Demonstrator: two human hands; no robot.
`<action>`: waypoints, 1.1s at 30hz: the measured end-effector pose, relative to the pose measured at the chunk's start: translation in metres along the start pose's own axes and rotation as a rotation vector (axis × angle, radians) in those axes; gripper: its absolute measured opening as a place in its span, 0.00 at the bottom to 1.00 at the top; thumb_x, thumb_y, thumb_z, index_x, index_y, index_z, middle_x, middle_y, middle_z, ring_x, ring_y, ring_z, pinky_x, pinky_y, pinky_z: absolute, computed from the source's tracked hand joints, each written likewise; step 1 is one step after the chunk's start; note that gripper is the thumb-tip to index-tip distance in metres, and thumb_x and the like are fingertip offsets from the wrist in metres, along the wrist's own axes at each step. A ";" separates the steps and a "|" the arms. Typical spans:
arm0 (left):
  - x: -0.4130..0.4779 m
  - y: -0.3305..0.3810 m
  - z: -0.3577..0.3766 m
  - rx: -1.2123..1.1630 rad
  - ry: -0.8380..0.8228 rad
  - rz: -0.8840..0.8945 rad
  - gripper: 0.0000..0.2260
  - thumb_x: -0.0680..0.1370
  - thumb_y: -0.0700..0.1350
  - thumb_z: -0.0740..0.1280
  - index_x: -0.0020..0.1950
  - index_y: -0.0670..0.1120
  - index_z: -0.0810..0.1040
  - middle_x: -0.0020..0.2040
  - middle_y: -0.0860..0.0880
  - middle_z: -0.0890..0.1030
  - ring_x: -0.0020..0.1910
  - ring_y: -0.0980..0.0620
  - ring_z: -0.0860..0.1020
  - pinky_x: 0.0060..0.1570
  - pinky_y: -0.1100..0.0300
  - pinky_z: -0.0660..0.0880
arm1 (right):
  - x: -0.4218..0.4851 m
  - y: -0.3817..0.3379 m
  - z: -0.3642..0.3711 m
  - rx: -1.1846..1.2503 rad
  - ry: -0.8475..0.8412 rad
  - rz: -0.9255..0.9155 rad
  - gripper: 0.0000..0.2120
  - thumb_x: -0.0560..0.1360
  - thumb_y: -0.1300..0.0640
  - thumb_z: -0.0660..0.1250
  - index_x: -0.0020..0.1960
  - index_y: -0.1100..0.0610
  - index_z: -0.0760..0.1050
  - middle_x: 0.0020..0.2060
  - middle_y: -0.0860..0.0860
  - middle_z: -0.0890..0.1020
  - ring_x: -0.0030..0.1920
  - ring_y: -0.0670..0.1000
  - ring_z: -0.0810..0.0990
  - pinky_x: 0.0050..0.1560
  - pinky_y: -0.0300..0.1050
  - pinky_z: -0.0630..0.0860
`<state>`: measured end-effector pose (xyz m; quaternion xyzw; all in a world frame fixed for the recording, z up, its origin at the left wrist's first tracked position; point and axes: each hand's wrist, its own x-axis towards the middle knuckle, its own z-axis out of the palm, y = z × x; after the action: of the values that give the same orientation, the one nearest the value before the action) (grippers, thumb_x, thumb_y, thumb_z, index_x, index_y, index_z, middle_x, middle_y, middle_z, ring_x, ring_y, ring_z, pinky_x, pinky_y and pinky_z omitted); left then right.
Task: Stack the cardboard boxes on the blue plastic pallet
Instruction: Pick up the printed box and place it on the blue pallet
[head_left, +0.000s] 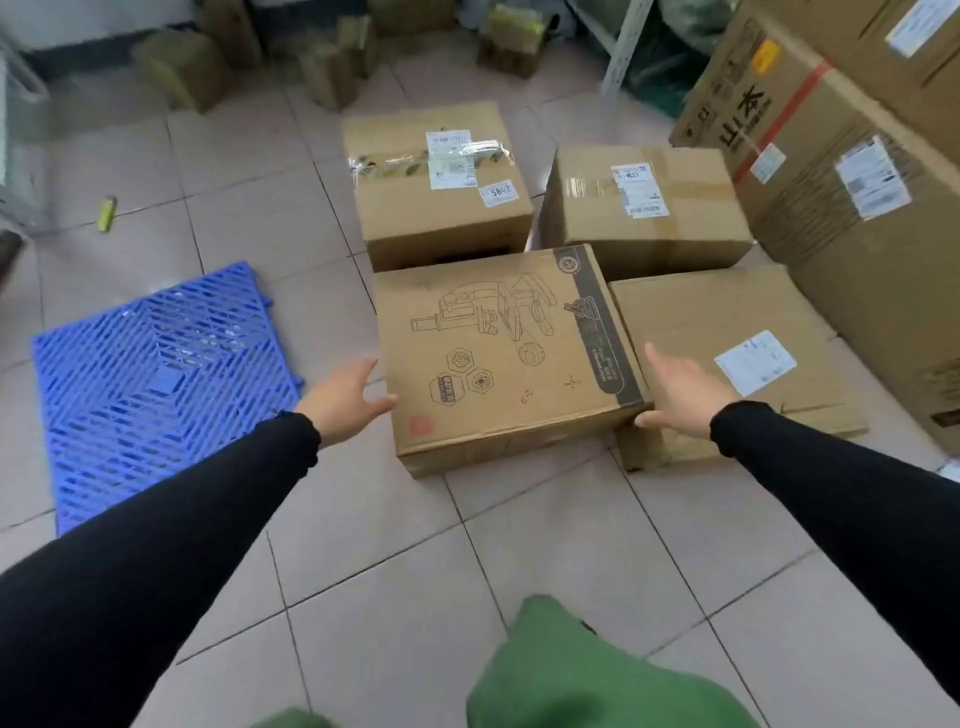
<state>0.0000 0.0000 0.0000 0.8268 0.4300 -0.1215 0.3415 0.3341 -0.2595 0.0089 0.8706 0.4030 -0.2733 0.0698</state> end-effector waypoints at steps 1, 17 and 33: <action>0.013 -0.001 0.007 -0.034 0.033 0.014 0.31 0.81 0.53 0.65 0.81 0.45 0.58 0.78 0.44 0.66 0.75 0.44 0.66 0.69 0.53 0.63 | 0.011 0.004 0.011 0.007 0.018 -0.012 0.48 0.68 0.44 0.79 0.78 0.53 0.55 0.72 0.60 0.72 0.69 0.61 0.73 0.63 0.59 0.75; 0.104 -0.041 0.059 -0.883 0.056 0.021 0.34 0.74 0.51 0.76 0.74 0.50 0.62 0.65 0.50 0.81 0.59 0.50 0.82 0.57 0.47 0.80 | 0.065 0.039 0.088 0.085 0.195 -0.135 0.64 0.62 0.36 0.80 0.84 0.50 0.44 0.83 0.46 0.48 0.82 0.50 0.46 0.76 0.65 0.58; -0.070 -0.164 -0.107 -0.877 0.368 -0.136 0.11 0.78 0.44 0.69 0.59 0.49 0.74 0.50 0.51 0.87 0.41 0.54 0.86 0.35 0.60 0.82 | -0.014 -0.164 0.053 0.554 0.114 -0.689 0.55 0.68 0.41 0.77 0.82 0.39 0.42 0.64 0.20 0.66 0.65 0.27 0.69 0.60 0.24 0.67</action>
<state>-0.1822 0.0931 0.0382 0.5825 0.5470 0.1978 0.5678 0.1827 -0.1781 -0.0122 0.6850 0.5846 -0.3296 -0.2836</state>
